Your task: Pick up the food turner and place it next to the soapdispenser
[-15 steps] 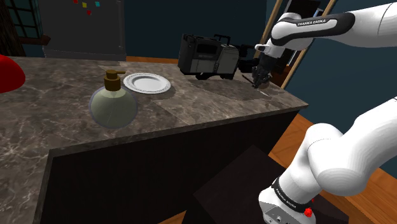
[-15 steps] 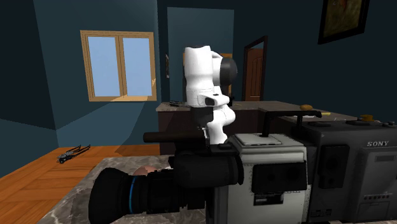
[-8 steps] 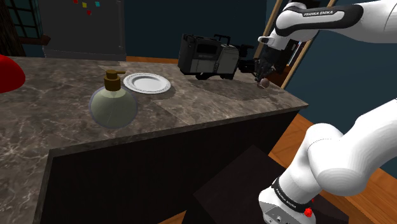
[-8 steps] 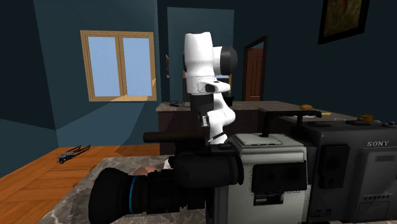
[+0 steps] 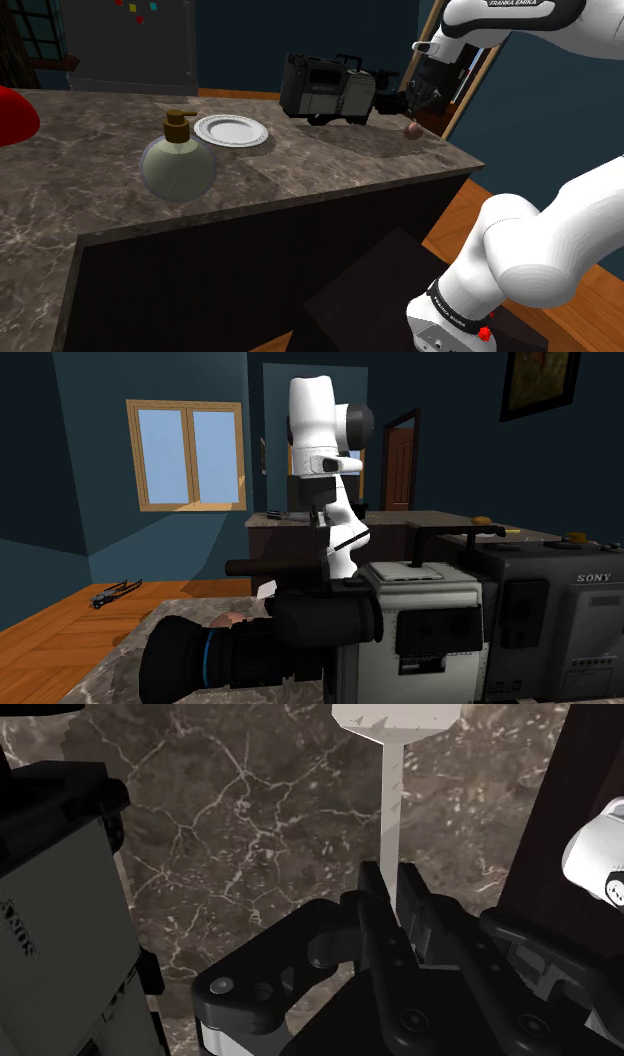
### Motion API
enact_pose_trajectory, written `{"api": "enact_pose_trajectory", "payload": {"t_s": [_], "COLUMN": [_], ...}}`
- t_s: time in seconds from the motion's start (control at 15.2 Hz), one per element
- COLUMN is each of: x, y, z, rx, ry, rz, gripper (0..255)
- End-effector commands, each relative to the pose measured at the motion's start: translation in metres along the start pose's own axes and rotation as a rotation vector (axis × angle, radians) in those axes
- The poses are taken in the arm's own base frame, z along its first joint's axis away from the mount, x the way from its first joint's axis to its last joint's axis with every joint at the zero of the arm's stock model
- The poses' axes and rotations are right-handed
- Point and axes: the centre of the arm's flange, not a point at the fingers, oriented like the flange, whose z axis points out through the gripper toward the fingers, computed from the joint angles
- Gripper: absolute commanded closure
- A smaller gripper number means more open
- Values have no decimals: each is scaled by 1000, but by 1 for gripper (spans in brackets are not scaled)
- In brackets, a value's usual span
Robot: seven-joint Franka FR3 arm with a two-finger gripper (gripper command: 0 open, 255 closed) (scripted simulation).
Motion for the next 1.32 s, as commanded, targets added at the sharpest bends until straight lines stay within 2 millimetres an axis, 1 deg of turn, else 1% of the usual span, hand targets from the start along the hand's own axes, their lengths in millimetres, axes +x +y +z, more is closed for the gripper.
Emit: {"api": "enact_pose_trajectory", "payload": {"t_s": [0.0,1.19,1.25], "x": [1,7,8], "y": [1,1,1], "z": [-11,-105,-107], "rx": [0,0,0], "ry": [0,0,0], "rz": [0,0,0], "gripper": [255,255,255]}}
